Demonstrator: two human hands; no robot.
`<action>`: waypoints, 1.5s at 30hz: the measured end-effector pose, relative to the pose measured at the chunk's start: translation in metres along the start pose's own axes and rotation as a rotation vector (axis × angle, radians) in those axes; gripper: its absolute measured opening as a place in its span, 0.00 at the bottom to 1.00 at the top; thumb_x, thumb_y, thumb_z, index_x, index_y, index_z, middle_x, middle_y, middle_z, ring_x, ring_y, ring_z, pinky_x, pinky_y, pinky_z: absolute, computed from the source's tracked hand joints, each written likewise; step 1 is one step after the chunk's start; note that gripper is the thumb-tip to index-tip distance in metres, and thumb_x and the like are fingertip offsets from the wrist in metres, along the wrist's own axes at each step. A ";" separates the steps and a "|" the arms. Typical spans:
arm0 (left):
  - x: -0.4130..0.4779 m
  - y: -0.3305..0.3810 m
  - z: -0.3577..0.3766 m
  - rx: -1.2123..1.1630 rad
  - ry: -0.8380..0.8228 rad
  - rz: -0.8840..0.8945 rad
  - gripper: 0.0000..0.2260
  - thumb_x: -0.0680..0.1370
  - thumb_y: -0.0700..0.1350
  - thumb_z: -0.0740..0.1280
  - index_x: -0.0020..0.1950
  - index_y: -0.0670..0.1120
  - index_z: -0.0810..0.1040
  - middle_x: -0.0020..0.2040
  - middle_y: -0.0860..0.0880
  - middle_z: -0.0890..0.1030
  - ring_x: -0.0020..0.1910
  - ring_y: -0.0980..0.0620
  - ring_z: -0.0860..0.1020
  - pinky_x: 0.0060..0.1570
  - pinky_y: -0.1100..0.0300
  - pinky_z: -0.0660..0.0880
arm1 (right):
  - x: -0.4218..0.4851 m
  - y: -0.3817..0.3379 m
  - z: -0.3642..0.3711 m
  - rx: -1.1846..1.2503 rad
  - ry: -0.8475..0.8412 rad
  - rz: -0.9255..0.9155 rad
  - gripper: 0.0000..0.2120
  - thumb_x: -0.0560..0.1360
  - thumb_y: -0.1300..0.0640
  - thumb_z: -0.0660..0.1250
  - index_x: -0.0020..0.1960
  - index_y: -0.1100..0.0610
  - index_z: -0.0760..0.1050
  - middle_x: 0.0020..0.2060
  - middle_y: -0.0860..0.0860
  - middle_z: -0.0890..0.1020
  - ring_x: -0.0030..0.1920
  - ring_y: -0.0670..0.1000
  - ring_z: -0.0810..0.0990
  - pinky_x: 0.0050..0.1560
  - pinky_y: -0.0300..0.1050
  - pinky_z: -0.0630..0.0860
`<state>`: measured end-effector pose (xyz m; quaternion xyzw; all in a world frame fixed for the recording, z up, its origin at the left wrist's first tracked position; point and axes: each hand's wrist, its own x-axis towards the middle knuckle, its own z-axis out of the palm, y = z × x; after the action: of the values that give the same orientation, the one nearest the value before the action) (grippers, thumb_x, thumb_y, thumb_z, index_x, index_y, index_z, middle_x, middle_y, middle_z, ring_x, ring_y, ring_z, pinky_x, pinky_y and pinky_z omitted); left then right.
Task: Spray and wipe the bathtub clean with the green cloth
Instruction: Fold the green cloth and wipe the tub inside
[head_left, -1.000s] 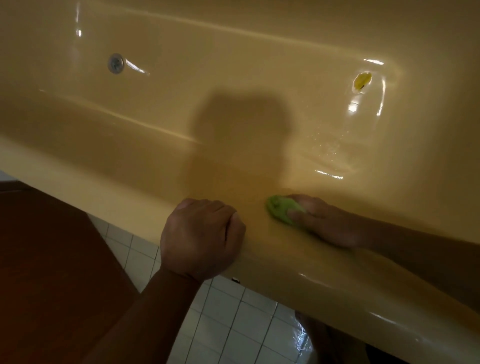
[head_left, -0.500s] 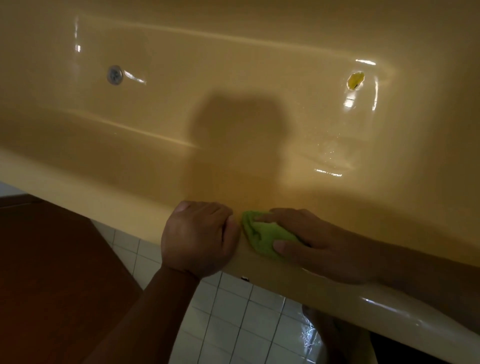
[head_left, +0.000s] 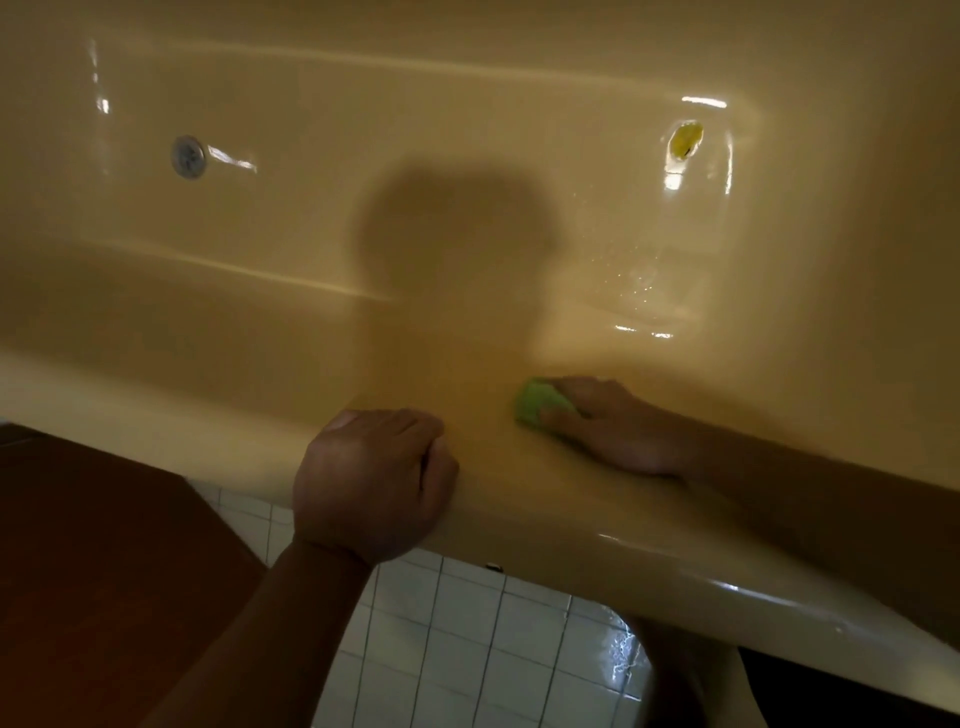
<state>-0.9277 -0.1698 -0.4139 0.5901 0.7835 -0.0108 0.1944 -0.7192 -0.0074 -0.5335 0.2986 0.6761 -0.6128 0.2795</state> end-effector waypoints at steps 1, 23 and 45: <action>0.001 0.000 -0.001 0.007 -0.007 -0.005 0.16 0.81 0.50 0.59 0.43 0.47 0.83 0.41 0.49 0.84 0.37 0.45 0.81 0.43 0.51 0.73 | -0.032 -0.024 0.001 0.043 -0.004 -0.105 0.31 0.81 0.30 0.54 0.79 0.41 0.64 0.74 0.44 0.72 0.73 0.48 0.69 0.75 0.50 0.64; 0.003 -0.024 -0.010 0.047 -0.009 0.079 0.17 0.82 0.51 0.57 0.41 0.47 0.82 0.38 0.48 0.81 0.34 0.43 0.77 0.38 0.49 0.67 | -0.059 -0.074 0.009 0.106 -0.082 -0.247 0.23 0.83 0.38 0.60 0.77 0.38 0.65 0.69 0.34 0.71 0.71 0.38 0.65 0.71 0.33 0.60; -0.004 -0.058 -0.009 -0.005 0.085 0.064 0.15 0.80 0.48 0.60 0.40 0.45 0.81 0.37 0.47 0.80 0.34 0.43 0.75 0.39 0.48 0.70 | 0.040 -0.041 0.006 0.059 -0.068 -0.016 0.27 0.81 0.31 0.57 0.78 0.35 0.62 0.76 0.41 0.67 0.77 0.48 0.65 0.75 0.46 0.61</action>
<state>-0.9838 -0.1889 -0.4164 0.6142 0.7719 0.0225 0.1628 -0.7763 -0.0135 -0.5369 0.2804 0.6501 -0.6446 0.2885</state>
